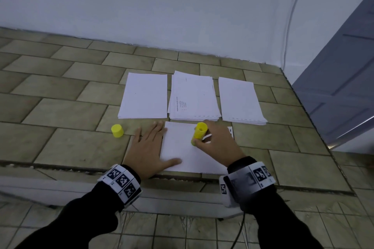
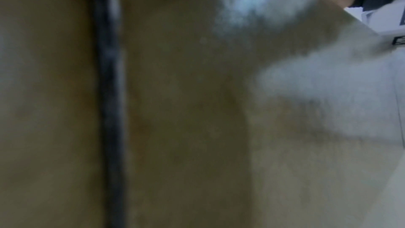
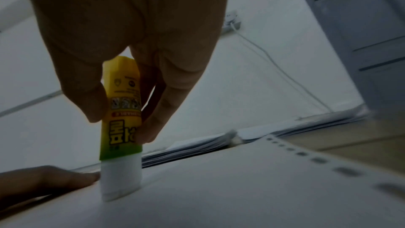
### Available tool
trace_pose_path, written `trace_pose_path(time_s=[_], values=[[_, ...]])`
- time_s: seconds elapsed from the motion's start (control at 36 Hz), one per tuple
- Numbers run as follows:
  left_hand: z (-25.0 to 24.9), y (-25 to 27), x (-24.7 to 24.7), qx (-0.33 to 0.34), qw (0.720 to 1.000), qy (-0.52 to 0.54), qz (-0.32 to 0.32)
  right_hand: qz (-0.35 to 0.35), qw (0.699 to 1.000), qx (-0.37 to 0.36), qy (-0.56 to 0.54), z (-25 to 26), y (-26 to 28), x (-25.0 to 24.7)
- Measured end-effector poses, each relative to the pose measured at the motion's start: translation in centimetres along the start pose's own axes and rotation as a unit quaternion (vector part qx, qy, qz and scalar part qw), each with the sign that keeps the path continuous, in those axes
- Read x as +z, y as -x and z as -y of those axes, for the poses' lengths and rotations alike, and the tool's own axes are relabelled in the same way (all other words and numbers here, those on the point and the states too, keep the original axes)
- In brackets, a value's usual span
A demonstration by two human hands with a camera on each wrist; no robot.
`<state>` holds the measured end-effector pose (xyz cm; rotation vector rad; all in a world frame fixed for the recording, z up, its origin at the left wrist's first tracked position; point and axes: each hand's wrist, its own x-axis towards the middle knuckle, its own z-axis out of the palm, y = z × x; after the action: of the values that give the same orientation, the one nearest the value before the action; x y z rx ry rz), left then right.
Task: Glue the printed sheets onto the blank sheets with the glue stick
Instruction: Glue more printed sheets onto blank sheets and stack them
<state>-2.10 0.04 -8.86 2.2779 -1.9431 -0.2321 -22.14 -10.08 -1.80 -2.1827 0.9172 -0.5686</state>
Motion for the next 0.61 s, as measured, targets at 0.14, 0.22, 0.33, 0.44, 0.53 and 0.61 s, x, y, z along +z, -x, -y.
trace_pose_path(time_s=[0.14, 0.22, 0.33, 0.44, 0.53, 0.61], values=[[0.1, 0.0, 0.1, 0.006, 1.0, 0.01, 0.001, -0.064, 0.997, 0.027, 0.029, -2.4, 2.0, -3.2], [0.0, 0.0, 0.0, 0.006, 1.0, 0.002, 0.003, -0.082, 0.994, 0.057, 0.051, -3.9, 2.8, -4.7], [-0.1, 0.0, 0.0, 0.007, 1.0, 0.002, 0.004, -0.099, 0.99, 0.068, 0.077, -5.2, 3.4, -5.9], [-0.1, 0.0, -0.1, 0.008, 1.0, 0.008, 0.005, -0.093, 0.991, 0.046, 0.08, -4.4, 3.4, -5.3], [0.1, 0.0, 0.2, 0.015, 1.0, 0.018, -0.016, -0.065, 0.997, -0.004, 0.044, -2.2, 3.2, -3.7], [0.3, 0.0, 0.6, 0.028, 0.998, 0.035, -0.033, 0.007, 0.999, -0.05, 0.0, -0.3, 2.8, -1.4]])
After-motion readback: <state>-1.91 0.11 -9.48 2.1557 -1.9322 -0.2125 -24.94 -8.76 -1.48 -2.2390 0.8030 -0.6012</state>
